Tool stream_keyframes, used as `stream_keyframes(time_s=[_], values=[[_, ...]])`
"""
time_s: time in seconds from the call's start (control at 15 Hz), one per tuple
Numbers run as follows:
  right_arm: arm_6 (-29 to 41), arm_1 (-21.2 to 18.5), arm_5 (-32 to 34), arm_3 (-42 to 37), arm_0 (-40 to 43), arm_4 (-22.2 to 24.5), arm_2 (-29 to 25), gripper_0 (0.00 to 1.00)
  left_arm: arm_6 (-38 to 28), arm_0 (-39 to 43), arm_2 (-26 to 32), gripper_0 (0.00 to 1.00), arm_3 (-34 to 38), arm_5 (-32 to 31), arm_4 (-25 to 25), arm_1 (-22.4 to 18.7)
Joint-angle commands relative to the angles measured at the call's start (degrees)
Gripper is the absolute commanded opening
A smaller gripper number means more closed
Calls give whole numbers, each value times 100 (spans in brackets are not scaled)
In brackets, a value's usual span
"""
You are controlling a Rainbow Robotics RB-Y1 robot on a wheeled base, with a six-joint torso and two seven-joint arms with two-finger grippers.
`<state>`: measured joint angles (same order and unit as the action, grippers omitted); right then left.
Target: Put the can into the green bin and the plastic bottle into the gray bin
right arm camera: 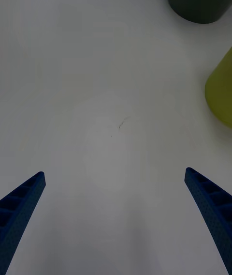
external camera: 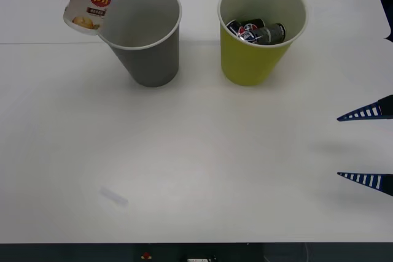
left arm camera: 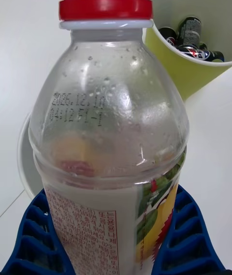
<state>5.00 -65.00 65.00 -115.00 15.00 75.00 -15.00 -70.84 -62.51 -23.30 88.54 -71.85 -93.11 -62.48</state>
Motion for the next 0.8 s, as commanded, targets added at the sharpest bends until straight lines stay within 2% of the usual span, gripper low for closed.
stream_keyframes(time_s=[0.07,0.27,0.4,0.67,0.73,0.8], values=[[0,0,0,0,0,0,0,100,0,-481,-457,0,-540,92,-111,316],[0,0,0,0,0,0,0,100,9,-657,-624,0,-953,250,-251,650],[0,0,0,0,0,0,0,100,27,-692,-624,0,-997,277,-594,852],[0,0,0,0,0,0,0,100,62,-692,-632,0,-1006,321,-629,878],[0,0,0,0,0,0,0,100,114,-692,-624,23,-1006,321,-629,878],[0,0,0,0,0,0,0,100,176,-692,-624,83,-1006,321,-594,878]])
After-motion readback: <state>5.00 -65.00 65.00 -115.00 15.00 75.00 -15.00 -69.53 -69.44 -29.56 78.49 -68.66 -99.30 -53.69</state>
